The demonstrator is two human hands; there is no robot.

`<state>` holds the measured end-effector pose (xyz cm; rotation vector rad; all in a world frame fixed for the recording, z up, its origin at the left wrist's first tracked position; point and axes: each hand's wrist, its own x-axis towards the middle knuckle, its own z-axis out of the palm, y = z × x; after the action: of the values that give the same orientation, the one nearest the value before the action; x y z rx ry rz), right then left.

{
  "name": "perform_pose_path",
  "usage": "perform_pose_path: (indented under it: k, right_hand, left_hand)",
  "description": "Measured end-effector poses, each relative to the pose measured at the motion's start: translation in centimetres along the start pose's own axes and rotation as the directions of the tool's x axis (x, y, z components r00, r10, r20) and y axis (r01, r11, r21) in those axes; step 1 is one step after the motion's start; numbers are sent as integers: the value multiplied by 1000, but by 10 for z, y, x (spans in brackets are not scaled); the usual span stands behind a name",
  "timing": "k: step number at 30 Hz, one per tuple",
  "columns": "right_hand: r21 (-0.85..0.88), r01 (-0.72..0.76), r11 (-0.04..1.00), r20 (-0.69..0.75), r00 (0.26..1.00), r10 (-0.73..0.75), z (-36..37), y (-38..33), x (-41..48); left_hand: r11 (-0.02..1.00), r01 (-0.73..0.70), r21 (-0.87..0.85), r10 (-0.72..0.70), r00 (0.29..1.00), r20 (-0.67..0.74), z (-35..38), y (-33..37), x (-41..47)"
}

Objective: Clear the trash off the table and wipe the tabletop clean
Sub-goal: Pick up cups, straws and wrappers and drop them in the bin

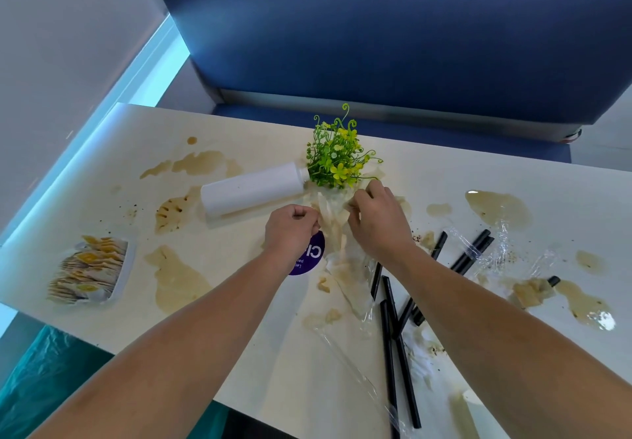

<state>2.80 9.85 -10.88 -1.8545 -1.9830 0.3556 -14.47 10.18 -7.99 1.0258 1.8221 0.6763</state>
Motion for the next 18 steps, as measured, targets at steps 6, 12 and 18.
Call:
perform_pose_path:
  k: [6,12,18]
  right_hand:
    - [219,-21,975,-62,997,36,-22,-3,-8]
    - [315,-114,942,-37,991,132,-37,-8,-18]
    - [315,-76,946,-9,997,83,-51,-31,-31]
  left_hand:
    - [1000,-5,-16,5,1000,-23,-3,8,-18]
    - [998,-16,-63,13,999,-48,-10,13,-39]
    - [992,-28,-126,17,996,-86,-31,10,-64]
